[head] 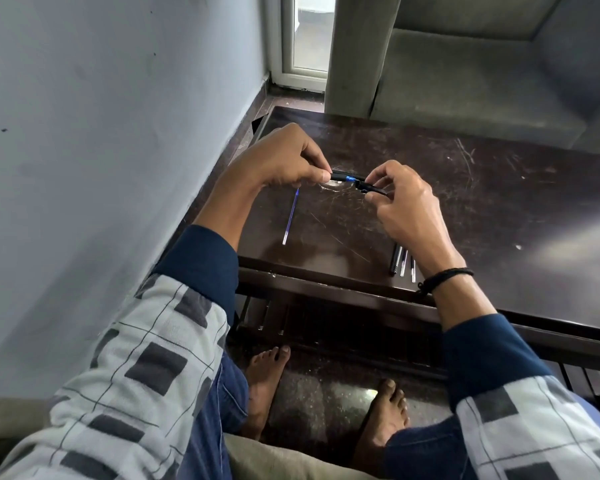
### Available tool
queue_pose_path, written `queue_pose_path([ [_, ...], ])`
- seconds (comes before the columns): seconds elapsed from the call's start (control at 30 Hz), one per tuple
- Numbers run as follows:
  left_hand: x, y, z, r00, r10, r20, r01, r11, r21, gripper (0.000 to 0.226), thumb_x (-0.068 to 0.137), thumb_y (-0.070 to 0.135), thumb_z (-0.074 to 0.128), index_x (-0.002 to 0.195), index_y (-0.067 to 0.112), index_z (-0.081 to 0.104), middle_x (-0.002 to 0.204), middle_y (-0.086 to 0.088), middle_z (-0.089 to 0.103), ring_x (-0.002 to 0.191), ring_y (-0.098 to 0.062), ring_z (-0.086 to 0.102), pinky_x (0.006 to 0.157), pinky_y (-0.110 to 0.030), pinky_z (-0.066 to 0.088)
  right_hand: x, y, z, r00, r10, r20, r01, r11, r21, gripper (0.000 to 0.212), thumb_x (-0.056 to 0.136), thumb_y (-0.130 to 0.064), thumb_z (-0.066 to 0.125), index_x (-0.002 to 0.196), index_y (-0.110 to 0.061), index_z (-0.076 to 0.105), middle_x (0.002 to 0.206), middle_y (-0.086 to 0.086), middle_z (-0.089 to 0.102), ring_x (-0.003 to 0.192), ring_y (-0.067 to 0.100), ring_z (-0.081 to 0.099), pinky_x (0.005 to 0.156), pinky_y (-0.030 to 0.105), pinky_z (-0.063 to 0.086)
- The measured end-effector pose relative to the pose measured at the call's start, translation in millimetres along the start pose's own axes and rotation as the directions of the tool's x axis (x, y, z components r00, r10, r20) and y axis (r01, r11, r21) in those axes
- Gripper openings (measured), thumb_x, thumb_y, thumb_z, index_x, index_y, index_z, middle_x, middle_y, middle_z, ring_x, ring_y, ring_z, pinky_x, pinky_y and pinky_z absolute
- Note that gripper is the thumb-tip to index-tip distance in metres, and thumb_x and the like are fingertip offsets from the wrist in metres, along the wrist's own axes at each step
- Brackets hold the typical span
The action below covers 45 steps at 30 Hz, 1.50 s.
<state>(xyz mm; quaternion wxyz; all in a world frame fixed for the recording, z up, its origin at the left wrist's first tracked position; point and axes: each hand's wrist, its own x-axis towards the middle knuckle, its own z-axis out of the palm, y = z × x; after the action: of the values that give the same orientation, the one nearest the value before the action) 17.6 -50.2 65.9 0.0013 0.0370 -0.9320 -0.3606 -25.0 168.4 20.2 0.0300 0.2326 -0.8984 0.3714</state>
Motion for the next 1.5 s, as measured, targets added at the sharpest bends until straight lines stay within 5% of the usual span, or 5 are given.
queue_pose_path([
  [0.33, 0.6, 0.8, 2.5, 1.000, -0.004, 0.026, 0.004, 1.000, -0.002, 0.013, 0.083, 0.021, 0.081, 0.096, 0.020, 0.082, 0.080, -0.001, 0.076, 0.071, -0.015, 0.066, 0.067, -0.025, 0.053, -2.8, -4.5, 1.0, 1.000, -0.015, -0.006, 0.015, 1.000, -0.024, 0.016, 0.093, -0.016, 0.069, 0.107, -0.024, 0.064, 0.107, -0.009, 0.061, 0.091, 0.014, 0.060, 0.078, 0.031, 0.043],
  [0.8, 2.3, 9.8, 17.2, 0.997, 0.071, -0.010, -0.070, 0.993, 0.098, 0.009, 0.081, 0.023, 0.082, 0.089, 0.019, 0.082, 0.068, 0.009, 0.071, 0.053, 0.008, 0.057, 0.057, -0.002, 0.037, -3.5, -5.7, 7.1, 0.986, -0.163, -0.025, 0.162, 0.986, -0.043, 0.019, 0.091, -0.012, 0.074, 0.108, -0.019, 0.077, 0.097, -0.014, 0.058, 0.087, 0.005, 0.054, 0.071, 0.003, 0.036],
  [1.0, 2.1, 7.0, 20.1, 0.995, 0.095, -0.019, -0.093, 0.992, 0.082, 0.009, 0.080, 0.021, 0.083, 0.088, 0.017, 0.083, 0.076, 0.002, 0.077, 0.065, 0.002, 0.065, 0.065, -0.004, 0.043, -6.0, -4.7, 10.3, 0.978, -0.201, -0.050, 0.198, 0.979, -0.054, 0.019, 0.089, -0.007, 0.073, 0.107, -0.014, 0.077, 0.094, -0.011, 0.057, 0.085, 0.010, 0.056, 0.075, 0.021, 0.040],
  [1.2, 4.9, 5.4, 26.5, 0.998, 0.067, 0.006, -0.067, 0.998, -0.011, 0.008, 0.079, 0.018, 0.083, 0.086, 0.015, 0.083, 0.074, -0.001, 0.077, 0.064, -0.003, 0.067, 0.067, -0.014, 0.051, -4.7, -2.9, 2.8, 0.980, -0.199, -0.006, 0.197, 0.973, -0.120, 0.019, 0.092, -0.010, 0.072, 0.109, -0.016, 0.076, 0.098, -0.009, 0.059, 0.088, 0.009, 0.054, 0.076, 0.019, 0.035],
  [1.5, 22.3, -6.1, 12.5, 1.000, 0.003, -0.030, 0.001, 0.994, 0.112, 0.020, 0.082, 0.021, 0.082, 0.101, 0.021, 0.081, 0.091, 0.005, 0.078, 0.079, 0.002, 0.066, 0.082, -0.019, 0.050, 10.3, 22.6, -9.2, 0.993, 0.029, -0.111, -0.047, 0.986, -0.161, 0.019, 0.092, -0.018, 0.069, 0.109, -0.025, 0.075, 0.110, -0.005, 0.066, 0.106, 0.022, 0.059, 0.086, 0.034, 0.045],
])
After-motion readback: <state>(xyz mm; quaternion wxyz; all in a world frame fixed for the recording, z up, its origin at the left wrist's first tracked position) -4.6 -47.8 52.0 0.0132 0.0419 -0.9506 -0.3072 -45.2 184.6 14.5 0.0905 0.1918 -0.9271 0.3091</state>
